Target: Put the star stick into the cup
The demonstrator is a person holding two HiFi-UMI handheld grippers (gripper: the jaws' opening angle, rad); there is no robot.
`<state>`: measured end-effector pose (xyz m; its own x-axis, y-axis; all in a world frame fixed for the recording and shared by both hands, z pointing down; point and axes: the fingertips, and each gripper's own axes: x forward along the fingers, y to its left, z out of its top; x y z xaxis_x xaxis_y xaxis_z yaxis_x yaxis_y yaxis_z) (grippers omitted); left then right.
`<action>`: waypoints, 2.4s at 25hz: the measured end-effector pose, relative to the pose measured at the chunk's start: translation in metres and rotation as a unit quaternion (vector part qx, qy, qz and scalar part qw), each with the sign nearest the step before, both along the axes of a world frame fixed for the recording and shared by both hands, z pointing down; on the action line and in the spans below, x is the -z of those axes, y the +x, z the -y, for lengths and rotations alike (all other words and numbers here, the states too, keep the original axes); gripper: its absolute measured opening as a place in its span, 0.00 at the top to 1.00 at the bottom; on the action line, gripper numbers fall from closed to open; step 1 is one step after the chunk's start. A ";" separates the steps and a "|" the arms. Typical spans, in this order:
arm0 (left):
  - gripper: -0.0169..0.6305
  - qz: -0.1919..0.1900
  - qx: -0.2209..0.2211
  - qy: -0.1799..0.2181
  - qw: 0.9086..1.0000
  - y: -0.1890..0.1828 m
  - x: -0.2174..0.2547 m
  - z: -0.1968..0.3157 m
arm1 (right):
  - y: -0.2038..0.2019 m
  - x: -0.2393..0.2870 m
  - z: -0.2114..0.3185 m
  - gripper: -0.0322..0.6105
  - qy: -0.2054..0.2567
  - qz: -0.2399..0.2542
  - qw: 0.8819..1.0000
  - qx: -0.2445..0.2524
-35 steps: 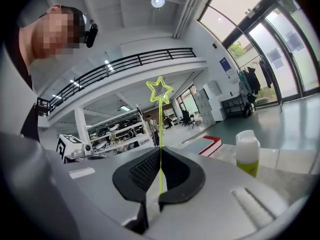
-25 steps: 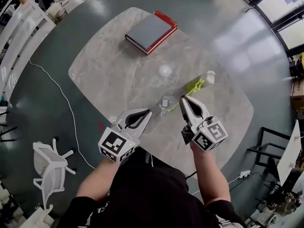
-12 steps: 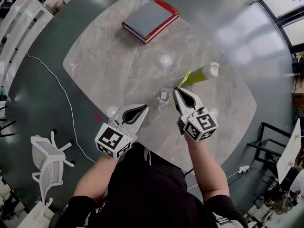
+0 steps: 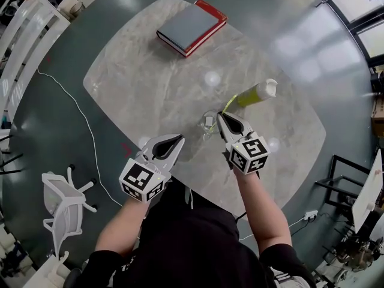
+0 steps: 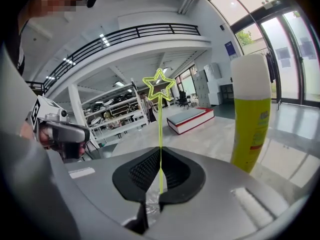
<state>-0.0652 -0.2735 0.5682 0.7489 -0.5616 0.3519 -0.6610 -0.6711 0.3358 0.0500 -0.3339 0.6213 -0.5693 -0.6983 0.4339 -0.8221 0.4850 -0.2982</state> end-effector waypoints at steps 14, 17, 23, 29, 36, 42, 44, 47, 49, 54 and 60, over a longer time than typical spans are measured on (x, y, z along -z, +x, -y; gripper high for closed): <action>0.97 0.006 0.009 -0.013 1.000 -0.026 -0.001 -0.010 | 0.005 -0.017 -0.012 0.83 -0.047 -0.005 0.998 -0.035; 0.97 0.004 0.010 -0.014 1.000 -0.031 0.001 -0.011 | 0.009 -0.020 -0.014 0.72 -0.060 0.001 0.997 -0.054; 0.97 -0.004 0.011 -0.011 1.000 -0.038 0.010 -0.016 | 0.021 -0.021 -0.024 0.60 -0.081 0.011 0.993 -0.091; 0.97 -0.015 0.013 -0.006 1.000 -0.049 0.023 -0.025 | 0.030 -0.022 -0.038 0.55 -0.108 0.051 0.985 -0.127; 0.97 -0.038 -0.005 0.009 0.999 -0.056 0.041 -0.035 | 0.038 -0.005 -0.063 0.55 -0.099 0.066 0.979 -0.167; 0.97 -0.043 -0.023 0.020 0.999 -0.060 0.052 -0.042 | 0.042 0.025 -0.091 0.55 -0.076 0.061 0.979 -0.179; 0.97 -0.032 -0.023 0.027 0.999 -0.064 0.056 -0.044 | 0.037 0.039 -0.099 0.57 -0.064 0.065 0.983 -0.161; 0.97 -0.017 -0.019 0.038 0.999 -0.069 0.065 -0.050 | 0.036 0.061 -0.108 0.60 -0.041 0.071 0.986 -0.144; 0.97 -0.010 -0.020 0.045 0.999 -0.069 0.073 -0.055 | 0.040 0.077 -0.109 0.61 -0.022 0.076 0.986 -0.145; 0.97 0.010 -0.017 0.054 0.998 -0.066 0.088 -0.064 | 0.040 0.116 -0.118 0.62 0.018 0.098 0.987 -0.128; 0.97 -0.010 -0.027 0.078 0.997 -0.023 0.128 -0.074 | 0.051 0.174 -0.145 0.69 0.083 0.097 0.987 -0.093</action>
<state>-0.0884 -0.1990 0.4399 0.7852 -0.5672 0.2484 -0.6170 -0.7507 0.2363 0.1009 -0.1887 0.4472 -0.4854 -0.8513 0.1994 -0.8368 0.3862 -0.3881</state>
